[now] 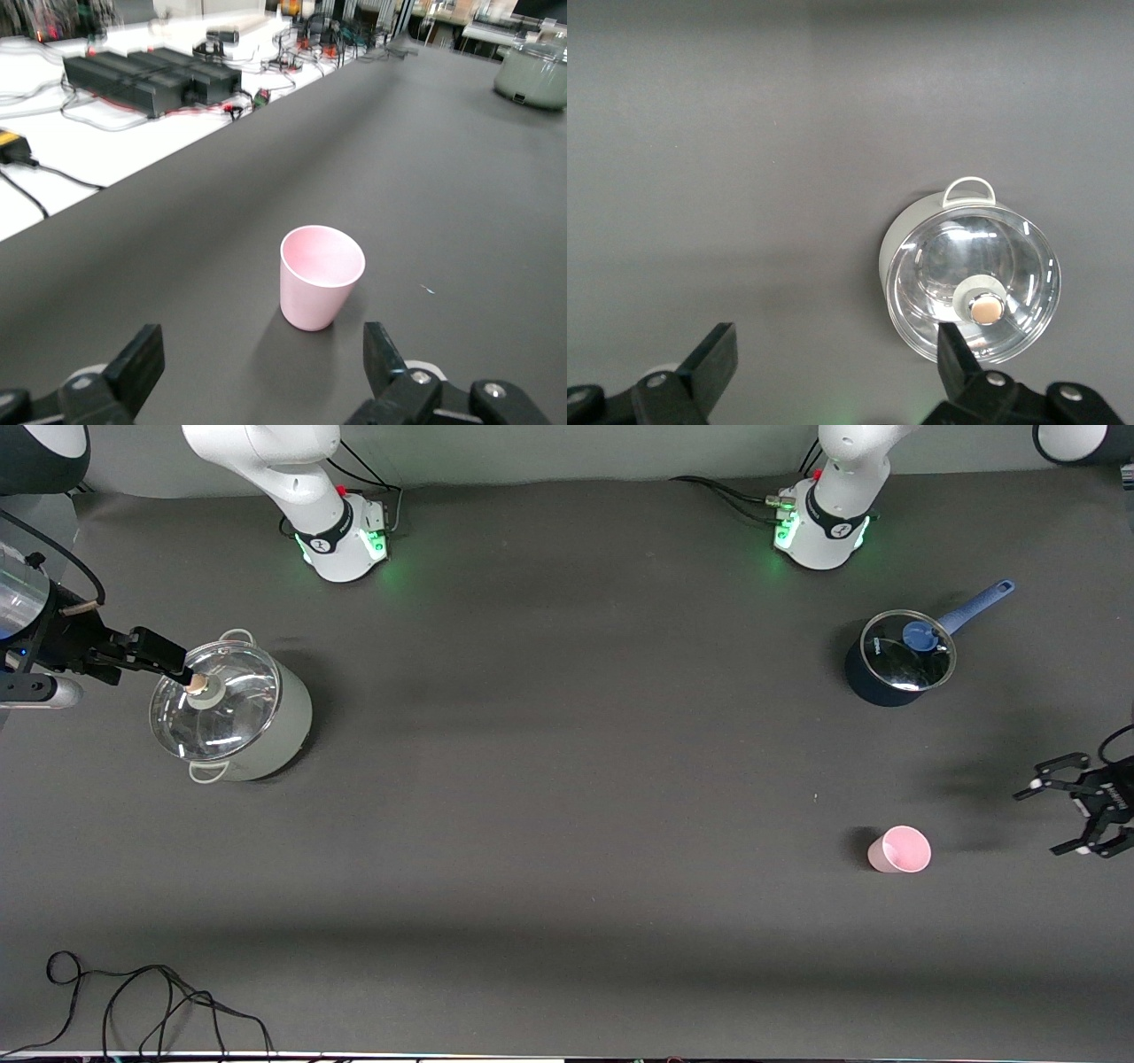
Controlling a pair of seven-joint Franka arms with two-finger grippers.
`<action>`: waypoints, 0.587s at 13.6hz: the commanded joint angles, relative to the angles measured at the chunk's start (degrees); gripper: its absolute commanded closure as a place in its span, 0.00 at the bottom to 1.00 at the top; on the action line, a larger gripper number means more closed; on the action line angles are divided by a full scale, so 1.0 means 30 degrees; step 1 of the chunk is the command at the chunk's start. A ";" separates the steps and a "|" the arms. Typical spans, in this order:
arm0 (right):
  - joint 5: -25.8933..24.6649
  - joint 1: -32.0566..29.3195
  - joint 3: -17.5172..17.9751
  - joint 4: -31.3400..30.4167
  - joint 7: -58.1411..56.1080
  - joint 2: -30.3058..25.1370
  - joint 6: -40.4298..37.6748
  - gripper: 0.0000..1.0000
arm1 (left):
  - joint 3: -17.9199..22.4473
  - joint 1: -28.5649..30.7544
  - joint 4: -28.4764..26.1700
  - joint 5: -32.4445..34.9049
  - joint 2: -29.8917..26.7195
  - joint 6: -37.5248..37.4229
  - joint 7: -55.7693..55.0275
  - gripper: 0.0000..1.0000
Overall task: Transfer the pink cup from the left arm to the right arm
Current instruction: 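Lower the left gripper around the pink cup and close it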
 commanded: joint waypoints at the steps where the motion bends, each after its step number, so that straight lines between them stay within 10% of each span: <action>1: -0.0103 -0.0035 0.0114 0.0329 -0.0022 0.0116 -0.0278 0.00 | -0.0185 0.0217 0.0485 -0.1393 0.1287 -0.0524 0.1893 0.00; 8: -0.0103 -0.0035 0.0114 0.0300 -0.0022 0.0116 -0.0307 0.00 | -0.0478 0.0159 0.0485 -0.4442 0.3516 -0.0436 0.5703 0.00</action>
